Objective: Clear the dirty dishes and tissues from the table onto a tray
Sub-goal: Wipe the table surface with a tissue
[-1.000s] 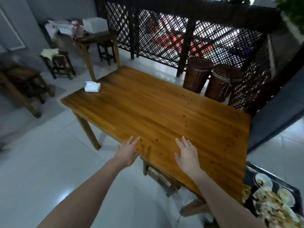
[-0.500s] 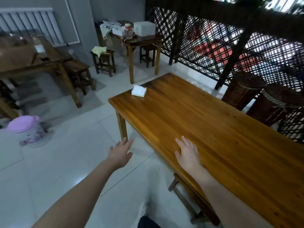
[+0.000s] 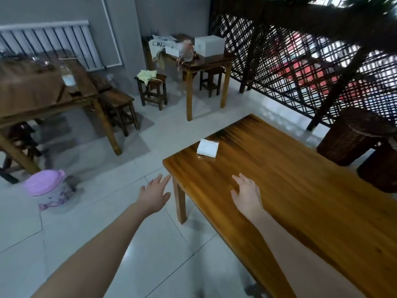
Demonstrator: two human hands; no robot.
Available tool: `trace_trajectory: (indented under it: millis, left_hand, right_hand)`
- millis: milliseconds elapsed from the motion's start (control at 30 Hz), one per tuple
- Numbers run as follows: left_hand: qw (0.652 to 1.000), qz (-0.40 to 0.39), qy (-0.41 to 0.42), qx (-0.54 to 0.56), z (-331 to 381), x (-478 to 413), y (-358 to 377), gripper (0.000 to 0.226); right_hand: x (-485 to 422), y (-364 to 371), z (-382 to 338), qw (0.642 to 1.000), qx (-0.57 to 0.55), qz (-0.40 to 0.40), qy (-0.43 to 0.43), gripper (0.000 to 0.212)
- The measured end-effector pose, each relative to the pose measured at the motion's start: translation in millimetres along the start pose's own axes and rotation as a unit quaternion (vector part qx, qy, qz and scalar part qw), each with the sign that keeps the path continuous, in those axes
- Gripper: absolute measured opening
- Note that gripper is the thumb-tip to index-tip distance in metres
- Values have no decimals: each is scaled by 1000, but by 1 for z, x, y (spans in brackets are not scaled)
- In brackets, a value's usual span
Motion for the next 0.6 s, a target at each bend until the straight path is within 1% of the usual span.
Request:
trace_trajectory:
  millis: [133, 267, 433, 600]
  left_hand:
    - [1000, -11, 5, 5, -11, -37, -11, 65]
    - [1000, -17, 26, 5, -12, -80, -28, 65]
    - [998, -37, 56, 10, -17, -144, -47, 66]
    - [993, -65, 94, -4, -23, -222, -69, 66]
  right_hand:
    - [-45, 0, -11, 1000, 9, -15, 19, 50]
    - [-88, -1, -21, 1000, -3, -13, 24, 47]
    - [-147, 7, -35, 998, 3, -35, 49, 49]
    - [-211, 18, -54, 997, -4, -20, 72, 50]
Point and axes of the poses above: each hand's wrist, its own x-axis away from the middle knuckle, its own y-axis out of the palm, z = x × y, the point moved 5 cm from there along -x, towards the middle knuckle, and after that the axes turned 10 degrees about -z, right-handed, at the moved point
